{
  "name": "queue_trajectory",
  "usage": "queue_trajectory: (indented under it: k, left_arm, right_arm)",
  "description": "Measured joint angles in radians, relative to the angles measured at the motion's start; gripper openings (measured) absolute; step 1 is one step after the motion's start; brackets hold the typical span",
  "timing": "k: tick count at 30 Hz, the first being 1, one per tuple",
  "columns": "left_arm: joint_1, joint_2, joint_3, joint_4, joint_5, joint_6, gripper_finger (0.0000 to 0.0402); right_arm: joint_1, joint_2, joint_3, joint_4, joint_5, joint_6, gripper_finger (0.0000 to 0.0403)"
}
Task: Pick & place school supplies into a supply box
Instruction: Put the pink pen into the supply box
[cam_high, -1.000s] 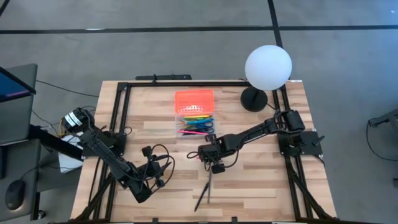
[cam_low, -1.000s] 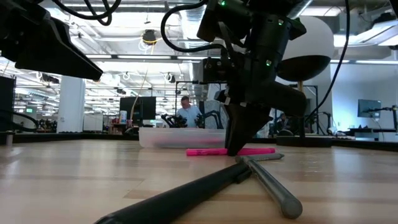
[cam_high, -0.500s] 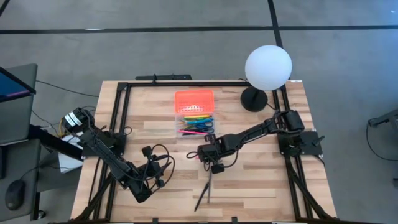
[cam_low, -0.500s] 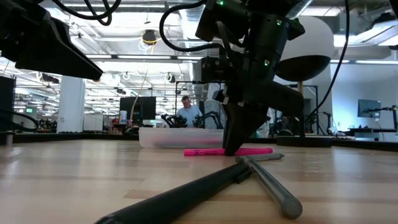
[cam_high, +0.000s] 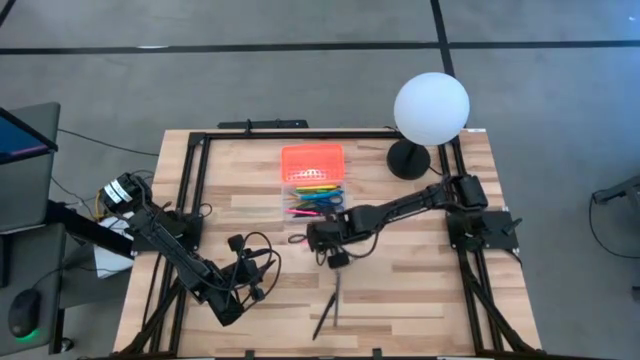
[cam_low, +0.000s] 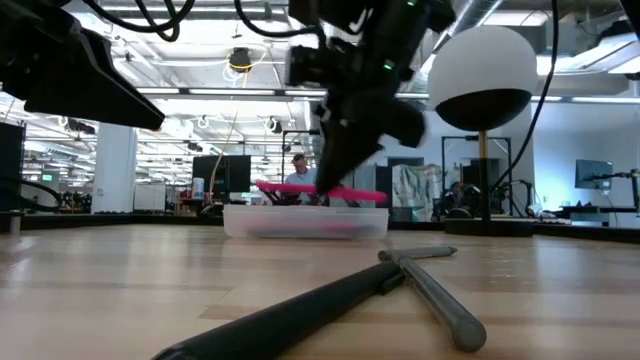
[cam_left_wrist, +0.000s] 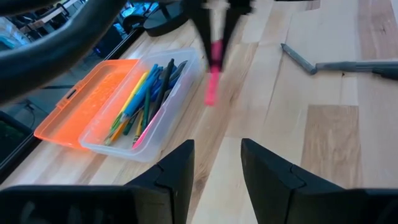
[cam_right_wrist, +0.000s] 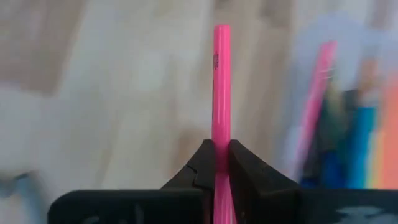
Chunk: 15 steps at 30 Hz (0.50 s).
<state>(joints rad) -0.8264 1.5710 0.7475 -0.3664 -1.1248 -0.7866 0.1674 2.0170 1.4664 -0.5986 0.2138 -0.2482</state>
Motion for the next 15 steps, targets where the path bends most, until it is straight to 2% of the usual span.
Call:
queue_trajectory:
  k: [6,15]
  left_arm:
    - [0.000,0.000,0.000,-0.005,0.000,-0.003,0.0127]
    - [0.000,0.000,0.000,-0.006,0.000,-0.006,0.0127]
  right_arm:
    - [-0.073,-0.002,0.055,0.001,0.081,-0.055,0.0012]
    - [-0.196,-0.002,0.057,0.000,0.069,-0.066,0.0016]
